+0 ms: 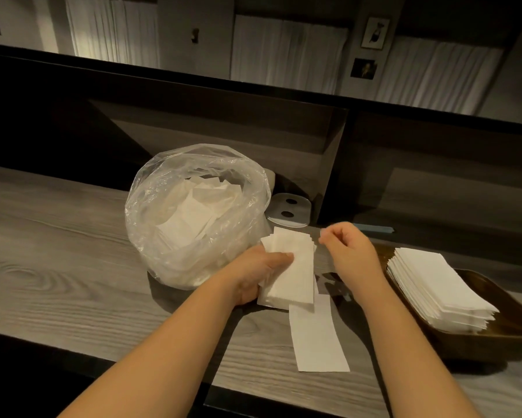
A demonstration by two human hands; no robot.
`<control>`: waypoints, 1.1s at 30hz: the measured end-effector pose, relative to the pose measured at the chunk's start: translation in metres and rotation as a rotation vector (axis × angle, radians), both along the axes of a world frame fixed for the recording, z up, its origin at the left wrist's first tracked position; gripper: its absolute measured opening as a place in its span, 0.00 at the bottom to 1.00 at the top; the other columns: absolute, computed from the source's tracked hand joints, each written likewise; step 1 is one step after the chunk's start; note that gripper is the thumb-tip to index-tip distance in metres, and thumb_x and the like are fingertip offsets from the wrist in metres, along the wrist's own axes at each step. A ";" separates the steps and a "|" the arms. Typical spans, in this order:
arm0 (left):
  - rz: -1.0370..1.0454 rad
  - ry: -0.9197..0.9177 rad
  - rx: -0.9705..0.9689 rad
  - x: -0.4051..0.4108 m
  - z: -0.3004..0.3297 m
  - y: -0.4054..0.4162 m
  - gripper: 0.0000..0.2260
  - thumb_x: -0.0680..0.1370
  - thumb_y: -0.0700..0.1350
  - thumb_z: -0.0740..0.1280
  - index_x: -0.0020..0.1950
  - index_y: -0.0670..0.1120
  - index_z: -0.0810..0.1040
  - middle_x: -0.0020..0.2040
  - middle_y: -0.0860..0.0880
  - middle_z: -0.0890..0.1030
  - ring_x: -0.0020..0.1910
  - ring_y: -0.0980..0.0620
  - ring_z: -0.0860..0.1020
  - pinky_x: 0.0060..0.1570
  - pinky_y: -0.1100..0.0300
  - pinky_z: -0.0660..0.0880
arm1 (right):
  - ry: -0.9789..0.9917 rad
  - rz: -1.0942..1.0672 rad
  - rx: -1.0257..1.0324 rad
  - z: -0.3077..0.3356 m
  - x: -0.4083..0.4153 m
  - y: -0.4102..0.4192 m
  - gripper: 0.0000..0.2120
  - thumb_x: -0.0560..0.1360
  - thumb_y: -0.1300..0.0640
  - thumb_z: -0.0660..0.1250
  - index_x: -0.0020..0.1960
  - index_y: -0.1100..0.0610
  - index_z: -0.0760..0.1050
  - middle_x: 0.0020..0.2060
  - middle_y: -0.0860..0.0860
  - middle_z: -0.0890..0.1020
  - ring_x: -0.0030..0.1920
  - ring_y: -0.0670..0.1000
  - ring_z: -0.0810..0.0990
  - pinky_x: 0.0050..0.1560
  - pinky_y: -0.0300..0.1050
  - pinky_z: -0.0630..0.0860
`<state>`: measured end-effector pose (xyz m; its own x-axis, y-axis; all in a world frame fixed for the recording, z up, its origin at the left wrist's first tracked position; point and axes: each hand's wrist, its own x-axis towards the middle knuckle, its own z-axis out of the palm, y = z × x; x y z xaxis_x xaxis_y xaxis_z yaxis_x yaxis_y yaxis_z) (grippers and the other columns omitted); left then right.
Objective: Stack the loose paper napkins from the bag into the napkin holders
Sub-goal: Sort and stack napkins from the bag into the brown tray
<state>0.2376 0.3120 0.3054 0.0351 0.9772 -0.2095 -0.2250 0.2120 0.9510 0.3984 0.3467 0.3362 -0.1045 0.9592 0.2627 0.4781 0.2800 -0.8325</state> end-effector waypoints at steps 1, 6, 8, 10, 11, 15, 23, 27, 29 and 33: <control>0.029 -0.006 -0.003 -0.002 -0.002 0.002 0.03 0.80 0.39 0.66 0.53 0.45 0.78 0.43 0.46 0.87 0.43 0.49 0.85 0.42 0.54 0.81 | -0.078 0.033 -0.087 0.003 0.008 -0.002 0.08 0.80 0.47 0.64 0.50 0.52 0.75 0.46 0.48 0.78 0.47 0.48 0.77 0.38 0.37 0.69; 0.180 -0.067 0.008 -0.003 -0.001 0.003 0.05 0.80 0.43 0.67 0.55 0.43 0.77 0.45 0.44 0.85 0.44 0.46 0.83 0.43 0.52 0.80 | -0.579 0.360 -0.335 0.001 0.026 -0.013 0.10 0.72 0.48 0.74 0.48 0.53 0.81 0.45 0.50 0.82 0.49 0.49 0.80 0.53 0.47 0.79; 0.219 -0.073 0.023 -0.002 -0.001 0.004 0.05 0.79 0.45 0.68 0.53 0.45 0.75 0.46 0.45 0.83 0.42 0.48 0.82 0.37 0.55 0.78 | -0.573 0.370 -0.276 -0.001 0.024 -0.012 0.03 0.73 0.54 0.74 0.43 0.52 0.82 0.42 0.48 0.83 0.46 0.48 0.81 0.53 0.45 0.81; 0.237 -0.074 0.046 0.000 -0.001 0.003 0.06 0.79 0.45 0.69 0.52 0.47 0.74 0.46 0.46 0.82 0.42 0.48 0.82 0.37 0.54 0.78 | -0.481 0.397 -0.275 0.000 0.027 -0.011 0.03 0.74 0.57 0.73 0.42 0.55 0.81 0.39 0.49 0.84 0.43 0.47 0.82 0.51 0.45 0.80; 0.244 -0.073 0.054 0.001 -0.001 0.004 0.06 0.79 0.45 0.69 0.51 0.48 0.74 0.45 0.46 0.82 0.42 0.48 0.82 0.38 0.54 0.79 | -0.412 0.429 -0.294 0.003 0.028 -0.011 0.03 0.74 0.58 0.73 0.43 0.57 0.81 0.38 0.49 0.84 0.41 0.45 0.82 0.52 0.47 0.79; 0.282 -0.057 0.051 0.004 -0.002 0.005 0.08 0.78 0.48 0.70 0.47 0.46 0.73 0.47 0.45 0.82 0.46 0.45 0.81 0.57 0.46 0.78 | -0.258 0.483 -0.296 0.009 0.027 -0.017 0.05 0.73 0.58 0.74 0.46 0.56 0.79 0.40 0.49 0.85 0.39 0.44 0.82 0.53 0.49 0.79; 0.388 0.191 0.072 0.001 -0.014 0.017 0.18 0.77 0.59 0.68 0.57 0.47 0.72 0.54 0.47 0.80 0.55 0.44 0.78 0.63 0.46 0.74 | -0.662 0.499 -0.302 -0.001 0.020 -0.017 0.03 0.73 0.55 0.74 0.44 0.52 0.80 0.41 0.48 0.81 0.44 0.47 0.79 0.48 0.40 0.78; 0.349 0.202 0.131 0.000 -0.012 0.012 0.14 0.79 0.55 0.67 0.58 0.49 0.73 0.50 0.50 0.80 0.49 0.50 0.79 0.49 0.54 0.76 | -0.337 0.639 -0.357 0.009 0.029 -0.020 0.05 0.73 0.61 0.72 0.43 0.53 0.78 0.37 0.48 0.80 0.40 0.47 0.79 0.50 0.43 0.78; 0.299 0.222 0.195 0.000 -0.010 0.008 0.14 0.79 0.53 0.67 0.61 0.49 0.76 0.52 0.50 0.82 0.49 0.50 0.81 0.46 0.55 0.78 | -0.084 0.676 -0.356 0.015 0.030 -0.025 0.08 0.72 0.64 0.73 0.48 0.54 0.77 0.40 0.50 0.83 0.43 0.48 0.83 0.50 0.42 0.80; 0.072 0.232 0.226 0.002 -0.002 0.001 0.08 0.80 0.49 0.67 0.58 0.52 0.79 0.49 0.51 0.86 0.47 0.52 0.85 0.44 0.57 0.81 | 0.043 0.400 -0.144 0.010 0.013 -0.026 0.12 0.72 0.62 0.74 0.51 0.51 0.77 0.44 0.49 0.84 0.47 0.49 0.83 0.45 0.42 0.82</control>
<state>0.2394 0.3132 0.3030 -0.0586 0.9981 0.0180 -0.0037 -0.0183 0.9998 0.4113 0.3206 0.3459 -0.4675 0.8727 0.1407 0.3198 0.3154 -0.8935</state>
